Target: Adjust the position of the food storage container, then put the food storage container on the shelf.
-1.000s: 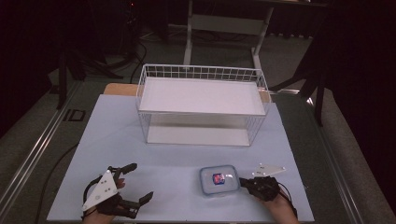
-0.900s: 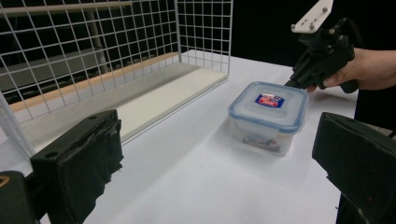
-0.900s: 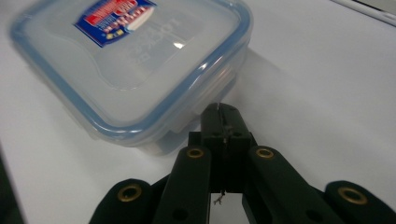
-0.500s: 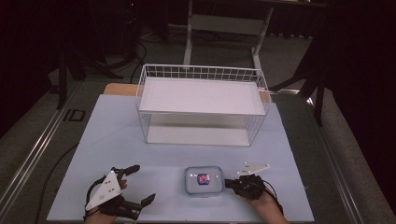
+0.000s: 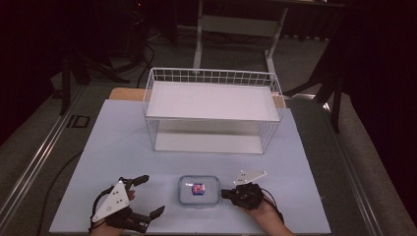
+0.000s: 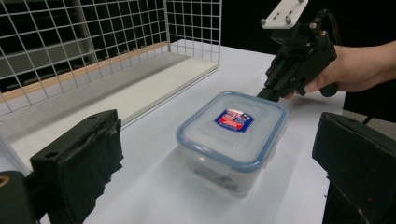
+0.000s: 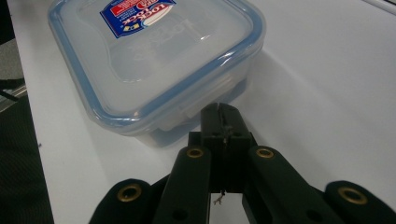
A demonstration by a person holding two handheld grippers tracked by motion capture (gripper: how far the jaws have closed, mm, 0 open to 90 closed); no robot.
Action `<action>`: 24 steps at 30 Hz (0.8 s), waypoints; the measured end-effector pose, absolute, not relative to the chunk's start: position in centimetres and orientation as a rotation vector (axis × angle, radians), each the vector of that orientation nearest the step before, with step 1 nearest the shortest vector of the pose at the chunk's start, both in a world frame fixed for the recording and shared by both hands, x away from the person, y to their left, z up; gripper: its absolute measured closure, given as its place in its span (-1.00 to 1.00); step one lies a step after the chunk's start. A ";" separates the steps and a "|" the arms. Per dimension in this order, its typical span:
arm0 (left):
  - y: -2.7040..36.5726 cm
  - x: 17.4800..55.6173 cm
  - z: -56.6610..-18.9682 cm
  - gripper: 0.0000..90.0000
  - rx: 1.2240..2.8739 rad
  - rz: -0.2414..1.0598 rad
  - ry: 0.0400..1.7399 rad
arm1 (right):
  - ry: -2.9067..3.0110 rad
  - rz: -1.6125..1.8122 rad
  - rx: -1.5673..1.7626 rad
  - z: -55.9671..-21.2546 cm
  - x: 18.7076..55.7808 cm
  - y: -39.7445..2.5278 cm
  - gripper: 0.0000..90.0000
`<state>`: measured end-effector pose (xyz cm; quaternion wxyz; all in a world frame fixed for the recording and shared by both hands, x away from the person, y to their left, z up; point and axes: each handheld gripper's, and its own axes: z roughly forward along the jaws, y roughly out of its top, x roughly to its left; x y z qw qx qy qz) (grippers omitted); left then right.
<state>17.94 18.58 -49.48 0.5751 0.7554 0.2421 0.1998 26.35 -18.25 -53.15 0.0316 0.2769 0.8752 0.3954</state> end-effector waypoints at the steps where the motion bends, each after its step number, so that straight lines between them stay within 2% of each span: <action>1: 18.6 17.9 -49.5 -0.94 1.770 0.467 0.567 | 2.692 1.211 0.842 -53.1 26.4 -17.9 1.00; 7: 18.6 17.9 -49.5 -0.94 1.763 0.448 0.572 | 2.642 1.196 0.830 -52.6 26.5 -18.4 0.99; 9: 18.7 18.0 -49.5 -0.94 1.756 0.435 0.576 | 2.601 1.215 0.841 -52.0 26.5 -19.0 0.94; 11: 18.7 18.2 -49.5 -0.94 1.750 0.422 0.582 | 2.557 1.239 0.823 -51.0 26.3 -19.6 0.66; 12: 18.7 18.3 -49.5 -0.94 1.745 0.416 0.588 | 2.557 1.239 0.823 -51.0 26.3 -19.6 0.66; 13: 18.7 18.4 -49.3 -0.94 1.740 0.396 0.606 | 2.515 1.282 0.849 -50.2 26.1 -20.1 0.45; 14: 18.7 18.4 -49.3 -0.94 1.740 0.396 0.606 | 2.515 1.282 0.849 -50.2 26.1 -20.1 0.45; 15: 18.6 18.4 -49.2 -0.94 1.741 0.391 0.613 | 2.476 1.316 0.860 -49.5 25.8 -20.4 0.25; 17: 18.5 18.4 -48.8 -0.94 1.742 0.389 0.617 | 2.440 1.343 0.846 -48.6 25.3 -20.6 0.16; 21: 18.3 18.6 -47.9 -0.94 1.763 0.367 0.612 | 2.416 1.414 0.798 -47.1 24.4 -20.5 -0.49; 23: 18.0 18.5 -47.4 -0.94 1.797 0.375 0.611 | 2.411 1.457 0.792 -46.6 24.2 -20.4 -0.69; 24: 17.9 18.5 -47.2 -0.94 1.805 0.367 0.615 | 2.407 1.482 0.795 -46.3 24.2 -20.5 -0.72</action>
